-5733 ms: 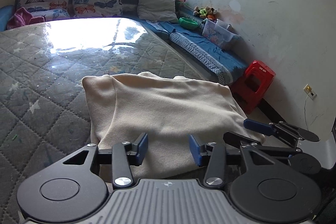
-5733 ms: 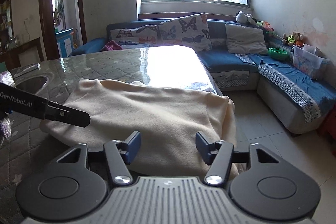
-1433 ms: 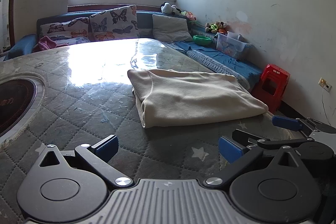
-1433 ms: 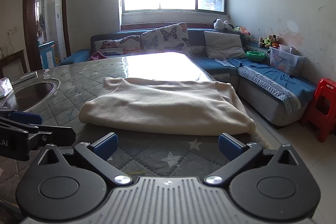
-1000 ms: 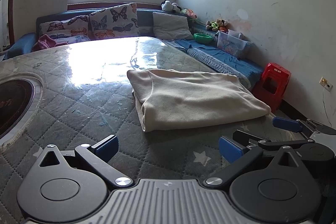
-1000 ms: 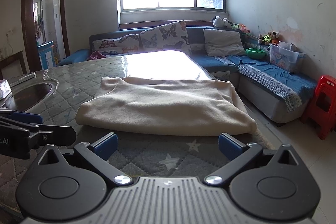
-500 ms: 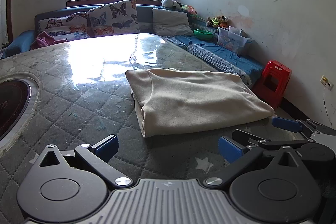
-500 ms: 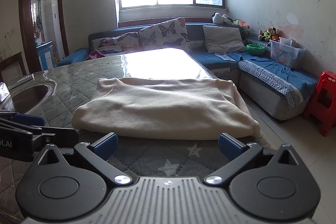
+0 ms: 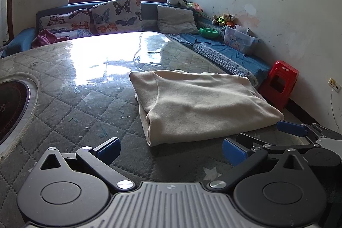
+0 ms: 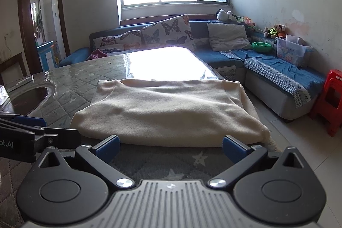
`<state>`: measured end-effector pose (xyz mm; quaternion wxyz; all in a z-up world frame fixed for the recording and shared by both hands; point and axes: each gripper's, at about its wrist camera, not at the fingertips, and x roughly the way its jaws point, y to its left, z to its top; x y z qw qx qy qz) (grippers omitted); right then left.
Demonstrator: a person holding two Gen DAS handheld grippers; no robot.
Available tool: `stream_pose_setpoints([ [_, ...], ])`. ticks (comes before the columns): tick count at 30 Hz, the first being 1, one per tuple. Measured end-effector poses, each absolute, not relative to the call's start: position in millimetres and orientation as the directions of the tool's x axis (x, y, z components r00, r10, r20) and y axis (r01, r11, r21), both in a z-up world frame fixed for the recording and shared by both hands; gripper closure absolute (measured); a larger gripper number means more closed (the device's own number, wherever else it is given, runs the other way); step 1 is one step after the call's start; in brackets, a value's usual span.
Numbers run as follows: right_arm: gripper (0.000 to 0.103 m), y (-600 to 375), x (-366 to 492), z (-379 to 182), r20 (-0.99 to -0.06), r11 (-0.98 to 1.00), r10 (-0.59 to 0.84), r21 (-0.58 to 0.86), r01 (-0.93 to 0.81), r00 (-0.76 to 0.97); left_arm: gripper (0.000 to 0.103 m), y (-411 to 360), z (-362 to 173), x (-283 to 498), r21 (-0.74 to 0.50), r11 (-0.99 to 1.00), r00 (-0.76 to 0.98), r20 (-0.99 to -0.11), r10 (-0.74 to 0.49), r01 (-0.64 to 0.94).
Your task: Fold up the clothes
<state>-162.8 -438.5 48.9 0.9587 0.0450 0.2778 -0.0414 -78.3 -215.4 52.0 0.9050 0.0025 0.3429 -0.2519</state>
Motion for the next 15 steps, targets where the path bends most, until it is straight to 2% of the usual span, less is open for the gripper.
stream_pose_setpoints([
  [15, 0.000, -441.4, -149.9, 48.9, -0.547, 0.992, -0.048, 0.075, 0.106, 0.836, 0.000, -218.6, 52.3, -66.1, -0.166, 0.876, 0.628, -0.637, -0.447, 0.454],
])
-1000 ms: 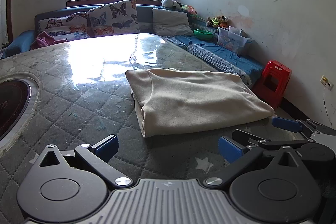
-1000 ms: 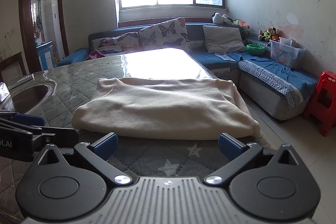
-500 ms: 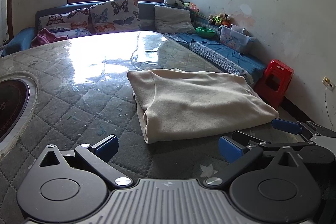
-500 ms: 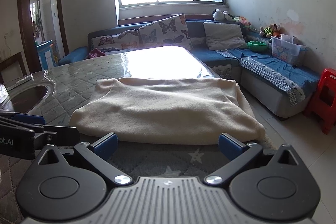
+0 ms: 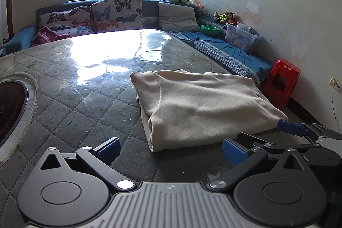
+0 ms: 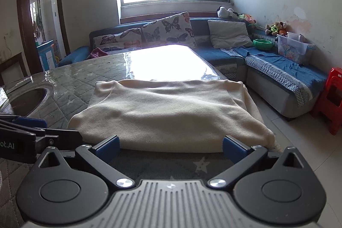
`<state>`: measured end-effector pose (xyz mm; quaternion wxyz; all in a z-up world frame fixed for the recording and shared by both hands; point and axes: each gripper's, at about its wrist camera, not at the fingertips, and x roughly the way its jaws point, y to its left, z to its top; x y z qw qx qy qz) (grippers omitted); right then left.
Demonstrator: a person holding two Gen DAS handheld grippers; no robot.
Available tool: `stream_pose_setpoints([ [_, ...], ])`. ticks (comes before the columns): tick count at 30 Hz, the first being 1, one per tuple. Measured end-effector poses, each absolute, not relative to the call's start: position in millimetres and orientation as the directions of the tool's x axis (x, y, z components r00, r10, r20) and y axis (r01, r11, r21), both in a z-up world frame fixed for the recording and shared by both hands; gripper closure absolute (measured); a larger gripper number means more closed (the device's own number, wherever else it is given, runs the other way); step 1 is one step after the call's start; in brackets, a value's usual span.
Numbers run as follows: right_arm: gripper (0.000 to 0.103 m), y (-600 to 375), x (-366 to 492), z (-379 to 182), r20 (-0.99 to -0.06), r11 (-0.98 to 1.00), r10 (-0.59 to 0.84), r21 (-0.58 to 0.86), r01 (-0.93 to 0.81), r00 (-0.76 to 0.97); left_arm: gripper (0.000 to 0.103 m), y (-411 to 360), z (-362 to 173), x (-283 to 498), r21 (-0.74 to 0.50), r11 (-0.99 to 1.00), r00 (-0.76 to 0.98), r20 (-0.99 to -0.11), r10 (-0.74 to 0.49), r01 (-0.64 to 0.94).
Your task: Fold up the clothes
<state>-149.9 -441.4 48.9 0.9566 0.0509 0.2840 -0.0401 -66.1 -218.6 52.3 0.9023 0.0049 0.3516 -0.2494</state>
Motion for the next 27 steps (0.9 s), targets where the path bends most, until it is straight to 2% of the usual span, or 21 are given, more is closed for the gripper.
stream_pose_setpoints([
  [27, 0.000, -450.6, -127.5, 42.6, -0.569, 0.989, -0.034, 0.099, 0.109, 0.821, 0.000, -225.5, 50.9, -44.0, -0.151, 0.883, 0.619, -0.661, -0.424, 0.443],
])
